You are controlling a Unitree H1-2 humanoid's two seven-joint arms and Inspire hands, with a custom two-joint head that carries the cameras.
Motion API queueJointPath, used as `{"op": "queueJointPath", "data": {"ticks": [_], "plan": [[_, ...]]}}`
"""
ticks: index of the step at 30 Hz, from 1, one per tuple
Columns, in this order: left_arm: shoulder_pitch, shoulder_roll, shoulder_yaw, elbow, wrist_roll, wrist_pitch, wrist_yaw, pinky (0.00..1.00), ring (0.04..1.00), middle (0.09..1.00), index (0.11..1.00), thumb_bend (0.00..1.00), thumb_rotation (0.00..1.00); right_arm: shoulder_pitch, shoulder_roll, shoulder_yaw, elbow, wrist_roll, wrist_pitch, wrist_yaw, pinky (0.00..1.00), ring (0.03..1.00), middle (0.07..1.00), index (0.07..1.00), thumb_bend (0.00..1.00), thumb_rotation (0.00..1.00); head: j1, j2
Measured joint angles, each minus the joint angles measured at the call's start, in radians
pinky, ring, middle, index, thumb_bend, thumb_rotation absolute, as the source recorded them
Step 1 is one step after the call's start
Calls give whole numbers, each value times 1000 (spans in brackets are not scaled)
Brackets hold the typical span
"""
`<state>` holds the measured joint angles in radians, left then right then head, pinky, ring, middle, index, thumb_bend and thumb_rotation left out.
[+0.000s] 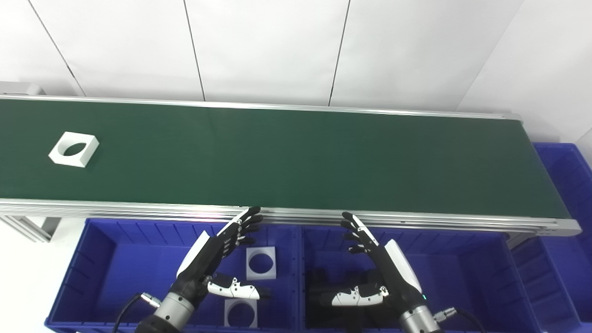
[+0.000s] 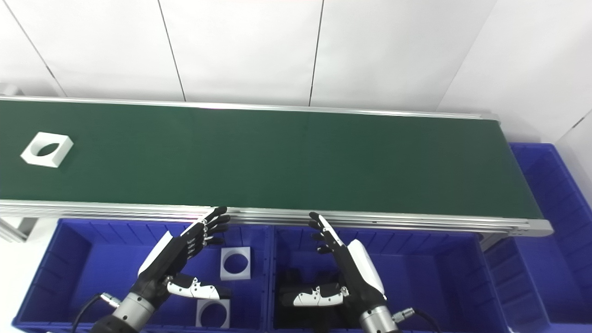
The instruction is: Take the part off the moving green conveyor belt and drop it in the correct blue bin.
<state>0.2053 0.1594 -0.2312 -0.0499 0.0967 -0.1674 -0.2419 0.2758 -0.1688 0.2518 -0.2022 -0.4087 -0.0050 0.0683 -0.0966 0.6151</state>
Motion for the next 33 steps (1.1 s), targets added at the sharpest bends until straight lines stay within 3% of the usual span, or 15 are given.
{"op": "queueJointPath", "data": {"ticks": [28,33], "plan": [[0,1,0,0,0,0,0,800,880,909,929,799,124,0,0,1,0,-1,0,0,766,860,909,970,848,150,5,-5],[0,0,-2,6,0,-1,0,811,879,911,932,803,102,-2,-1,0,20,3,-4,-6,765,858,913,973,840,135,63,-34]]}}
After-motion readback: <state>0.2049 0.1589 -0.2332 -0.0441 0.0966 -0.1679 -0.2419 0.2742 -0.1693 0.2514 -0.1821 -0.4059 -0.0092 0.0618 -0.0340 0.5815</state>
